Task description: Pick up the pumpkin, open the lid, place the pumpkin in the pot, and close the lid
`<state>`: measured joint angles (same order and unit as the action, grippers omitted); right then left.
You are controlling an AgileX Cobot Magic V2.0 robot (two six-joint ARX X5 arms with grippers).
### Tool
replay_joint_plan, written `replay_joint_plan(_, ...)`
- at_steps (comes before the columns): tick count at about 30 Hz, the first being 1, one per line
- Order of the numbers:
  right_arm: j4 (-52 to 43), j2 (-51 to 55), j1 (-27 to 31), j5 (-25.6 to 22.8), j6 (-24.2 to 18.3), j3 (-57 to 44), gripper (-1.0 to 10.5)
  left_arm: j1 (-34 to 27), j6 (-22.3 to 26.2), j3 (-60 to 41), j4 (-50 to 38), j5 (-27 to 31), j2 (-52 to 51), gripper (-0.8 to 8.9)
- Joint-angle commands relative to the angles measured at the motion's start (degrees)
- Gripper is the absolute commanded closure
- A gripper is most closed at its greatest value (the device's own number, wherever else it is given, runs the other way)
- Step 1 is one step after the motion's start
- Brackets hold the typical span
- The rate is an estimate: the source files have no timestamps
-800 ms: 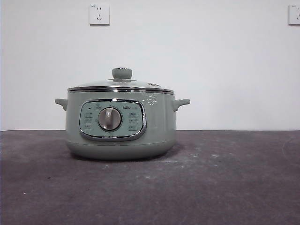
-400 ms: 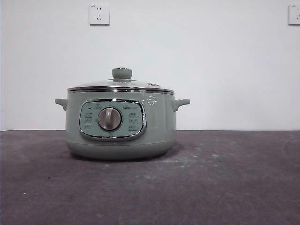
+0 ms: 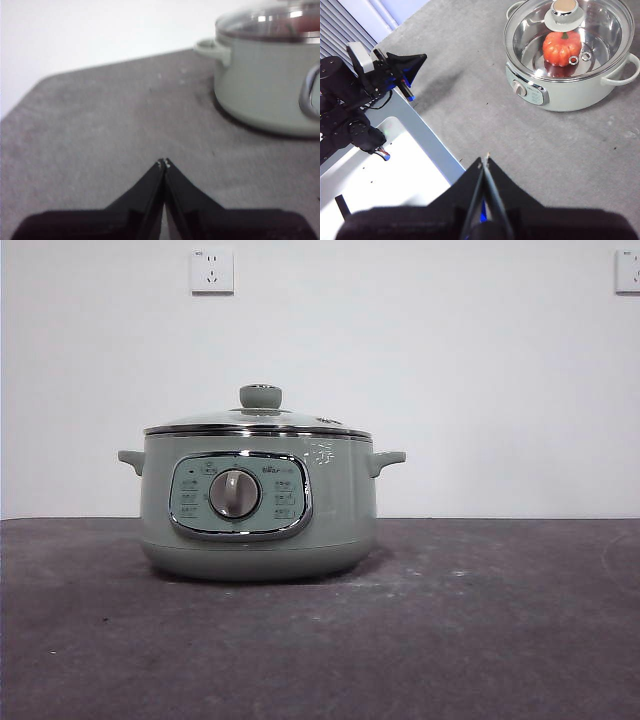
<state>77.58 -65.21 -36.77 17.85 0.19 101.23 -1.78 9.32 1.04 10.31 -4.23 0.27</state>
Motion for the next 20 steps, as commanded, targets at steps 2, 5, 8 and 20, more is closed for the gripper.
replay_joint_plan(2, 0.9, 0.2, 0.0, 0.0, -0.1, -0.2, 9.5, -0.2, -0.6, -0.9, 0.0, -0.7, -0.2, 8.17)
replay_joint_plan(5, 0.9, 0.2, 0.0, 0.0, -0.1, -0.2, 9.5, -0.2, -0.5, -0.9, 0.0, -0.4, -0.1, 8.17)
replay_joint_plan(8, 0.9, 0.2, 0.0, 0.0, -0.1, -0.2, 9.5, -0.2, -0.5, -0.9, 0.0, -0.3, -0.1, 8.17)
replay_joint_plan(20, 0.9, 0.2, 0.0, 0.0, -0.1, -0.2, 9.5, -0.2, -0.5, -0.9, 0.0, -0.3, -0.1, 8.17)
